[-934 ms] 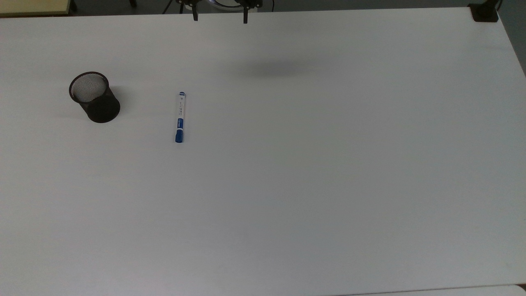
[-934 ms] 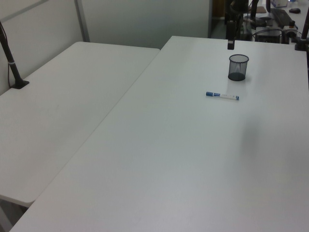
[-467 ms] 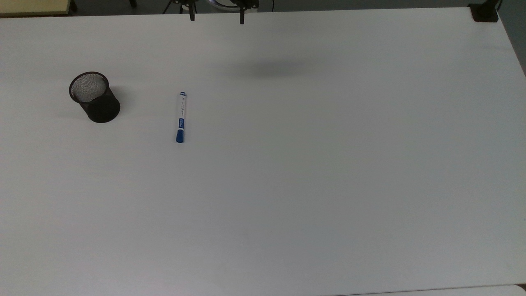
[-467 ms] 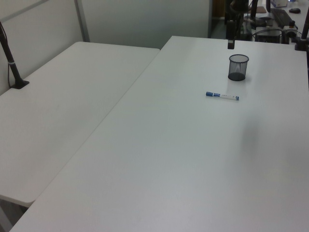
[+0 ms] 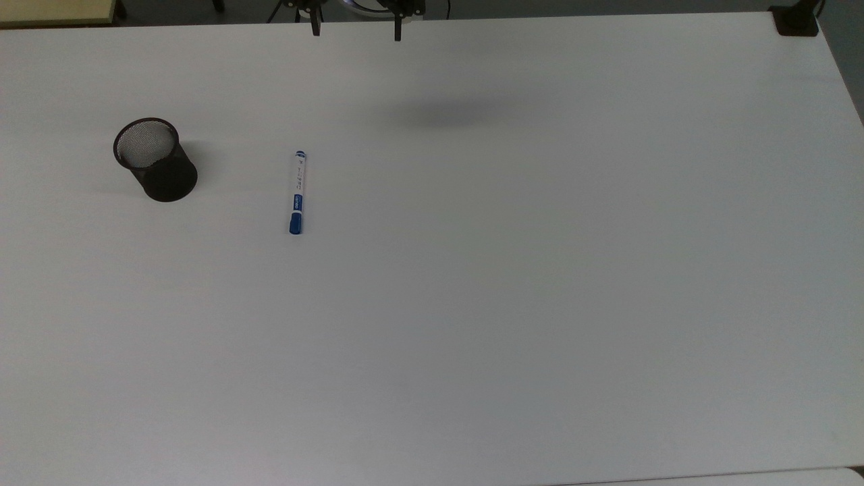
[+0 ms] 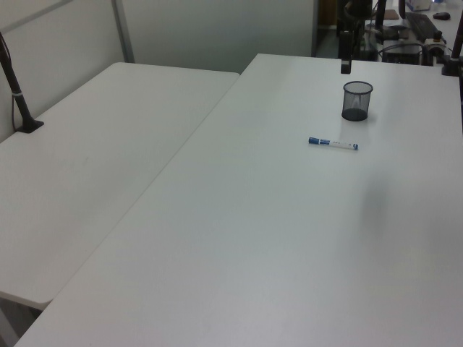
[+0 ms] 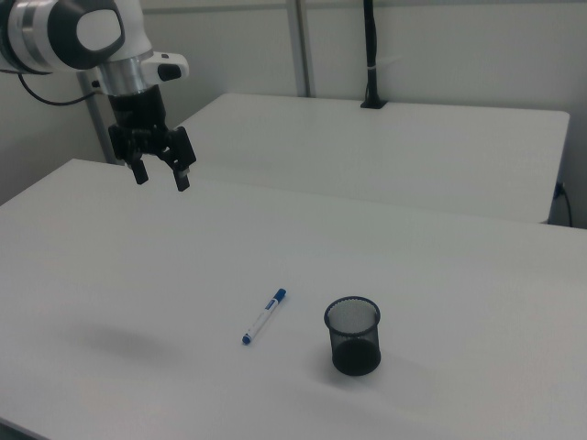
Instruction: Insert the marker
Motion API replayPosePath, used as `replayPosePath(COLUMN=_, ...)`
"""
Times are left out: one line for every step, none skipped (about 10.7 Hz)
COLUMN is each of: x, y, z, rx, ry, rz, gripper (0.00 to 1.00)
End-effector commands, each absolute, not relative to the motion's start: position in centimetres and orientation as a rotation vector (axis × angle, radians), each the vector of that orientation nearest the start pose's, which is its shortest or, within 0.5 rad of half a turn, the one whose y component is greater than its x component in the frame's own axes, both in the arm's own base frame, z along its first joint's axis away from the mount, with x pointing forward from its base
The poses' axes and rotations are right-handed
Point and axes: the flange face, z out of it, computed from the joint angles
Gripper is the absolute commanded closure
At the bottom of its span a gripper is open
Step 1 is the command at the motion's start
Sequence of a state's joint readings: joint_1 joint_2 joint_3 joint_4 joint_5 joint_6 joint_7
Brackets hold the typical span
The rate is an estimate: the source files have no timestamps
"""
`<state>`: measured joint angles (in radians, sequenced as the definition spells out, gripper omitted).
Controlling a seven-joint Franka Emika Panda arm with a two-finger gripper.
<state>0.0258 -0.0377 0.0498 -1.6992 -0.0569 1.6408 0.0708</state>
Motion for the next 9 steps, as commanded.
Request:
replayPosePath(x=57.3, y=-0.1, z=57.6, rx=-3.205, ry=0.060, rz=-0.089, gripper=0.00)
replayPosePath(x=58.6, y=-1.8, z=56.2, rx=-3.202, ry=0.098, rz=-0.124, gripper=0.00)
replayPosePath(x=59.7, y=-3.6, z=54.8, rx=-3.200, ry=0.142, rz=-0.153, gripper=0.00)
replayPosePath(x=60.8, y=-4.9, z=53.0, rx=-3.197, ry=0.170, rz=-0.162, gripper=0.00)
replayPosePath(x=61.7, y=-5.9, z=51.0, rx=-3.197, ry=0.190, rz=-0.149, gripper=0.00)
replayPosePath(x=62.5, y=-6.5, z=48.9, rx=-3.201, ry=0.194, rz=-0.126, gripper=0.00)
replayPosePath(x=63.2, y=-6.8, z=46.2, rx=-3.232, ry=0.173, rz=-0.080, gripper=0.03)
replayPosePath(x=63.9, y=-7.0, z=43.5, rx=-3.257, ry=0.150, rz=-0.035, gripper=0.04)
replayPosePath(x=64.4, y=-7.1, z=41.8, rx=-3.266, ry=0.141, rz=-0.027, gripper=0.08)
